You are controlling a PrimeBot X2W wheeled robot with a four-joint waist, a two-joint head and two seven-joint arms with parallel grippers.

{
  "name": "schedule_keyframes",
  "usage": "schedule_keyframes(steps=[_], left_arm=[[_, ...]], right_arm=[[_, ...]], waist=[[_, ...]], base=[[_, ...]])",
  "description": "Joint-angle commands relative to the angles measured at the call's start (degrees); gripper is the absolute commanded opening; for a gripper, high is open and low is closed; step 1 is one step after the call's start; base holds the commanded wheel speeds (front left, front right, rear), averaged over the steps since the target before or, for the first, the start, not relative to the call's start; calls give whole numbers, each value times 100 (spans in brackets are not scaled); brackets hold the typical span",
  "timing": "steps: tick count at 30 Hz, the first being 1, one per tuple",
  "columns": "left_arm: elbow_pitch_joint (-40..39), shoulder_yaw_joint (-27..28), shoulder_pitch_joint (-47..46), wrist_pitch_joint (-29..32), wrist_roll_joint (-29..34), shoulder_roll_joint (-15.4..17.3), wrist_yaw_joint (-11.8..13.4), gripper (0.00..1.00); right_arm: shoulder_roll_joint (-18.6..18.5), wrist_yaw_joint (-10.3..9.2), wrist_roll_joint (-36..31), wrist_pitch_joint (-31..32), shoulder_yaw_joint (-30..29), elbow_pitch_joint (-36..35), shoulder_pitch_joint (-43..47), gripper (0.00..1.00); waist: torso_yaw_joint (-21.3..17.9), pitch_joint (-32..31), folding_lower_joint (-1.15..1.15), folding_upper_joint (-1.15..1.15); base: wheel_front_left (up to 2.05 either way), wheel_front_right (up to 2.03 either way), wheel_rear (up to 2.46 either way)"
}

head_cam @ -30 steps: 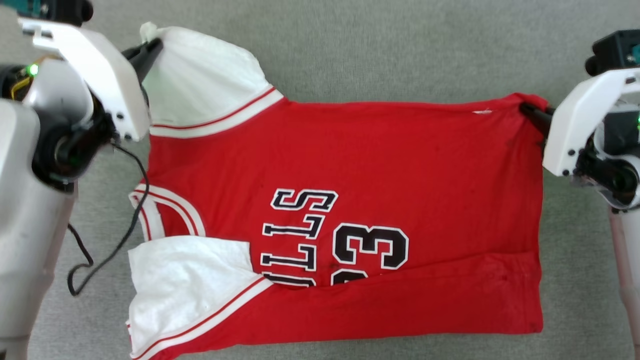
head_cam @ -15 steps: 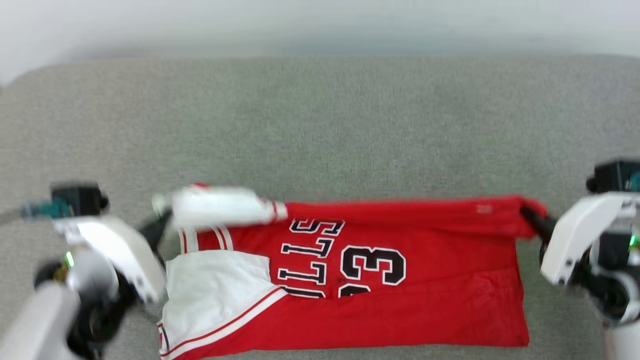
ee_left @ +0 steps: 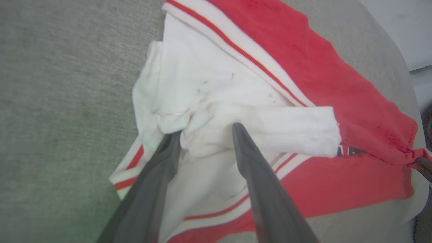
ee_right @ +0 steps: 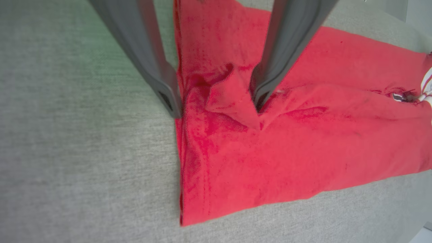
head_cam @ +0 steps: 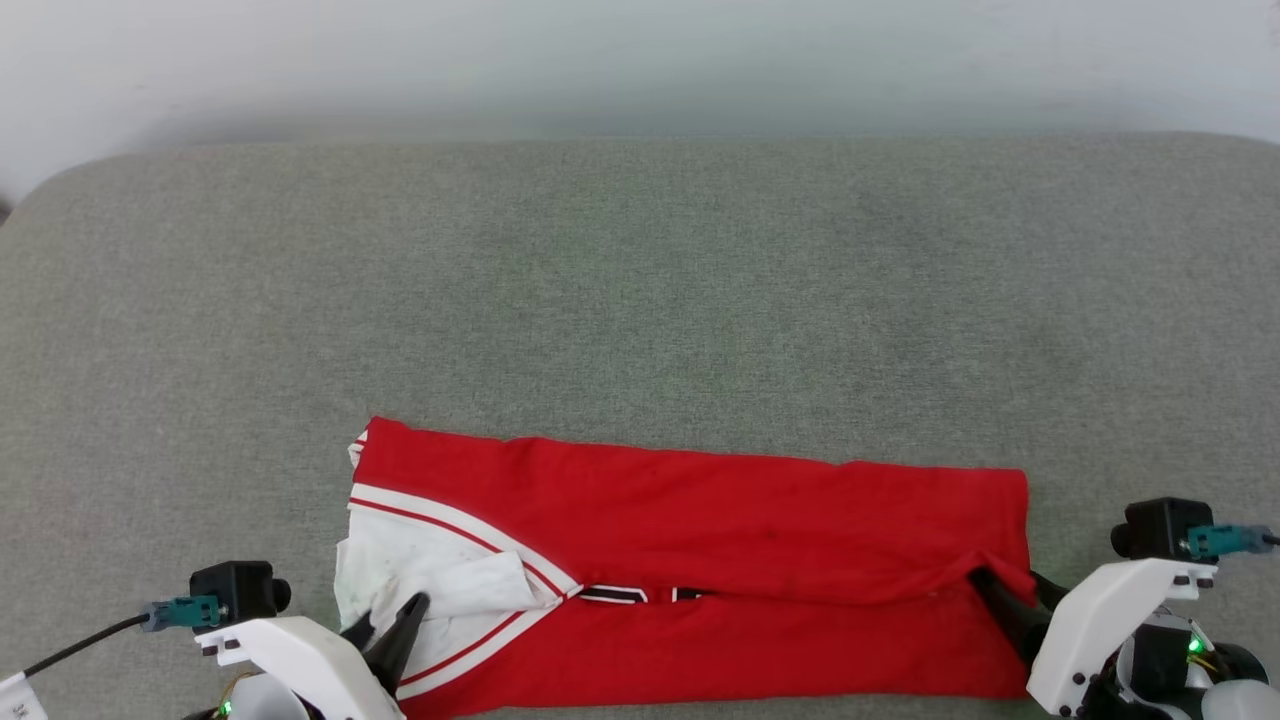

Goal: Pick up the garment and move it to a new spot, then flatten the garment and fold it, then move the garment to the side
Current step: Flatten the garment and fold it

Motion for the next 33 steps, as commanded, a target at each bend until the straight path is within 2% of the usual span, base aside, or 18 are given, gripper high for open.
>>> schedule_keyframes(steps=[1,5,6,7,12,16,17,18,21,24,27,33], left_arm=[[85,43,-60,-249,155,-16,6,100],[-104,92,-176,-1003,571,-128,82,100],[-178,95,-194,-1155,700,-143,154,100],[-463,121,-252,-1571,1011,-166,316,100],[-954,129,-367,-2157,1554,-155,583,100],[-1259,75,-413,-2525,2033,-101,830,100],[-1259,75,-413,-2525,2033,-101,830,100],[-1396,36,-404,-2603,2235,-83,946,100],[-1609,-34,-346,-2657,2413,-93,1075,100],[-1732,-75,-330,-2674,2480,-109,1109,100],[-1851,-209,-359,-2622,2585,-120,1106,100],[-1829,-355,-499,-2644,2601,-203,1019,100]], right_arm=[[-27,-7,27,-222,45,35,136,100],[-120,-5,86,-857,133,-237,148,100],[-163,-5,103,-958,137,-323,168,100],[-289,-5,117,-1058,130,-627,203,100],[-499,-5,29,-739,-214,-971,171,100],[-688,-5,-109,-161,-421,-1040,-15,100],[-688,-5,-109,-161,-421,-1040,-15,100],[-842,-5,-157,157,-407,-1014,-92,100],[-999,-5,-210,643,-343,-917,-121,100],[-1031,-5,-214,890,-309,-853,-128,100],[-889,-5,-235,1200,-253,-648,-104,100],[-610,-5,-205,1265,-194,-87,-158,100]], waist=[[-17,-30,1,0],[-46,-167,1,0],[-46,-212,1,0],[-54,-345,1,0],[-10,-541,1,0],[36,-616,1,0],[36,-616,1,0],[79,-609,1,0],[184,-588,1,0],[277,-532,1,0],[488,-362,1,0],[749,-122,1,0]], base=[[0,0,0],[0,0,0],[0,0,0],[0,0,0],[0,0,0],[0,0,0],[0,0,0],[0,0,0],[0,0,0],[0,0,0],[0,0,0],[0,0,0]])
